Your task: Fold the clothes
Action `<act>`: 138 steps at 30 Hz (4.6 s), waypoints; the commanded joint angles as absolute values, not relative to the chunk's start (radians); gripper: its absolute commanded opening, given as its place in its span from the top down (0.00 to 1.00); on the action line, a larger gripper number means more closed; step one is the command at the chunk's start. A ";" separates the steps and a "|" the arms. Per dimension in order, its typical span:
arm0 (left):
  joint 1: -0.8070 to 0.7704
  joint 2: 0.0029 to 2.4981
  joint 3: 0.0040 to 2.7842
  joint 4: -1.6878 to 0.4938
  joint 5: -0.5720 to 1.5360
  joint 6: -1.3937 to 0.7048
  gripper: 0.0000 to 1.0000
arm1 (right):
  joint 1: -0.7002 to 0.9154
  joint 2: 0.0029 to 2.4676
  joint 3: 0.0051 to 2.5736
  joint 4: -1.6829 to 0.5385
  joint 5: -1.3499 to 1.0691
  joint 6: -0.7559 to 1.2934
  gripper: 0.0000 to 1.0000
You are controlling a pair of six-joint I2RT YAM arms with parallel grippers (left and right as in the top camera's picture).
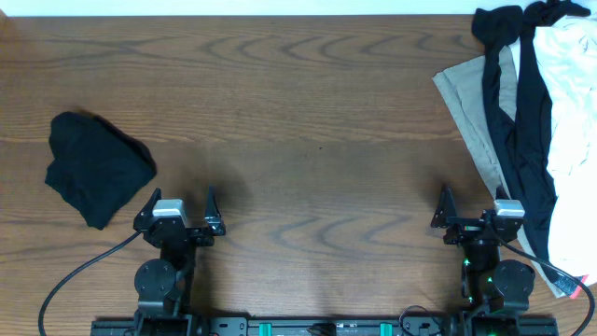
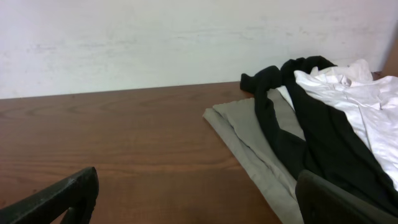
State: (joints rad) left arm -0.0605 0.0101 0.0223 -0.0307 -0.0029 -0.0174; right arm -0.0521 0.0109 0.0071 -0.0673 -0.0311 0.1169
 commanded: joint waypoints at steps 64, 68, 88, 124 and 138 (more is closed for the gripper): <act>-0.056 0.004 0.004 -0.072 -0.007 -0.036 0.02 | -0.059 0.005 0.005 -0.071 -0.043 0.117 0.01; -0.056 0.011 0.004 -0.071 0.006 -0.097 0.02 | -0.059 0.005 0.006 -0.069 -0.077 0.134 0.01; -0.056 0.423 0.510 -0.417 0.150 -0.133 0.02 | -0.059 0.247 0.409 -0.485 -0.033 0.134 0.01; -0.056 0.735 1.007 -0.860 0.158 -0.260 0.22 | -0.472 0.985 0.942 -0.815 0.186 0.400 0.01; -0.056 0.855 1.021 -0.891 0.158 -0.260 0.22 | -0.834 1.411 0.952 -0.830 0.222 0.470 0.07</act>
